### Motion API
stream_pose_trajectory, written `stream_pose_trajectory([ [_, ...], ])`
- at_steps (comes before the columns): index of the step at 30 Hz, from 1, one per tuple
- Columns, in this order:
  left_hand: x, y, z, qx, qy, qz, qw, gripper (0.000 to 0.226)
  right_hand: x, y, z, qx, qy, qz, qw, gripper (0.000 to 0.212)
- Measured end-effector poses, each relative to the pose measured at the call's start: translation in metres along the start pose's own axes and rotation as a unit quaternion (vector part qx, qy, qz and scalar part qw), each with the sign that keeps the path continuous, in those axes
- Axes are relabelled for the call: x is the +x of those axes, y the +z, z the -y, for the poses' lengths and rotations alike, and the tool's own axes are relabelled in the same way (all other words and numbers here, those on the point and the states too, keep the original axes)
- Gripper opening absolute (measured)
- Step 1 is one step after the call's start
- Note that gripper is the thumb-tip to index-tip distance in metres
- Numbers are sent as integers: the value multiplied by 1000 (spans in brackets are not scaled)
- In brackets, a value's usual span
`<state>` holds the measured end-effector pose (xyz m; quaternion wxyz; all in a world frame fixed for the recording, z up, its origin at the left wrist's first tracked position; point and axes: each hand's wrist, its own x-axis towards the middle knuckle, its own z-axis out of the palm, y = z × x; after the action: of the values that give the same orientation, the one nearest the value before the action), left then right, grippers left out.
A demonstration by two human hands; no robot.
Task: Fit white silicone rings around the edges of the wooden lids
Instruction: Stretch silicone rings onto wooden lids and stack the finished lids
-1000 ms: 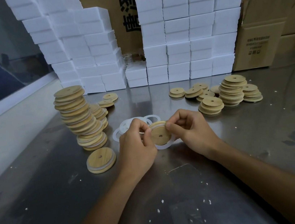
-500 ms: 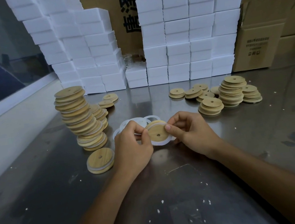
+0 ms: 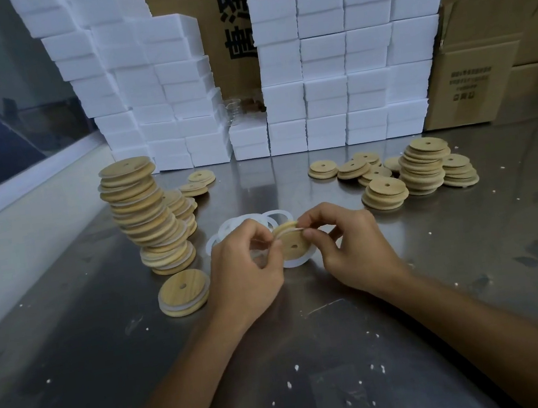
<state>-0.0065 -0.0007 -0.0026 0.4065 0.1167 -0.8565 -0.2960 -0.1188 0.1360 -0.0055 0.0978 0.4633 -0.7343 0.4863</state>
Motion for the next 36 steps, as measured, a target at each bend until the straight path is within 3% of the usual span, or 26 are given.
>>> stream_pose_trajectory([
  [3,0,0,-1,-12,37,16,999,13,-1,2,1,-31,-55,14,998,14],
  [7,0,0,0,-26,-3,16,1000,22,-1,4,2,-17,-71,15,997,8],
  [11,2,1,2,-54,-70,9,996,34,2,4,-1,48,-5,9,999,4],
  [18,4,1,0,-71,-86,16,994,35,6,2,-2,114,93,8,989,16],
  [22,5,1,3,-97,-114,15,989,32,8,-4,-1,154,106,22,982,23],
  [30,4,2,9,-191,-208,16,959,22,6,-5,-5,178,137,56,973,11],
  [36,3,4,3,-176,-189,25,966,24,7,-6,-6,203,165,40,964,15],
])
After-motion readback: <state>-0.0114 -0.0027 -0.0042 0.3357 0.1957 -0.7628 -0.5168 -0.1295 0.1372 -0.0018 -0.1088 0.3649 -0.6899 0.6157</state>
